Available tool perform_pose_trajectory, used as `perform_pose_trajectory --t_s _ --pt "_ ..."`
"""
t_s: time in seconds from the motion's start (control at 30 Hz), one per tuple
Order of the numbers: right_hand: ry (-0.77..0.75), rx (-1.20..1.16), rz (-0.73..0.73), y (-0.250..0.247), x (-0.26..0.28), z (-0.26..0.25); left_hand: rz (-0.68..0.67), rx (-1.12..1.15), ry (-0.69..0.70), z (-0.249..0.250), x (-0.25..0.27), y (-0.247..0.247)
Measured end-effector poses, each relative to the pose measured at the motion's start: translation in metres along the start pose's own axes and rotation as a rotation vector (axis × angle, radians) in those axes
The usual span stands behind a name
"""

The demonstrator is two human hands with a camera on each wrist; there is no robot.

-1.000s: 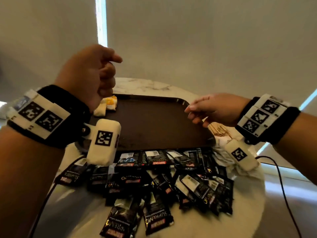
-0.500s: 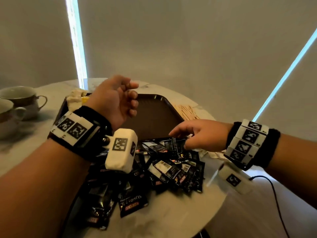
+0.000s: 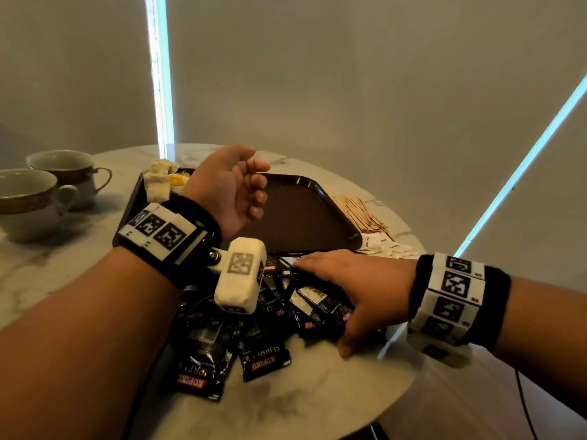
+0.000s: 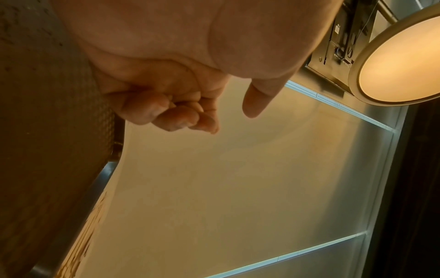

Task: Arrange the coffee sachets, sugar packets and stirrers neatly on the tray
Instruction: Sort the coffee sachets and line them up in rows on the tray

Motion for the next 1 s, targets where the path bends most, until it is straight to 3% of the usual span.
perform_pose_trajectory --t_s 0.17,0.33,0.83,1.0 --pt "-0.067 -0.091 0.168 -0.009 0.001 0.002 -0.007 0.008 0.011 0.001 0.001 -0.002" --pt "-0.067 -0.137 0.221 -0.011 -0.001 0.002 -0.010 0.001 -0.003 0.000 0.001 -0.001" --pt "0.069 -0.428 0.500 -0.033 0.028 0.041 -0.022 -0.029 -0.038 0.002 0.007 0.005" --pt "0.054 -0.517 0.735 -0.065 0.042 0.045 -0.060 -0.071 -0.083 0.001 0.010 0.017"
Point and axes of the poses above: each hand's wrist, its own x-axis away from the middle knuckle, its own y-axis out of the palm, z = x × y, the point moved 5 cm from there along -x, towards the middle knuckle, and after that the axes turned 11 degrees about -z, right-handed, at the moved point
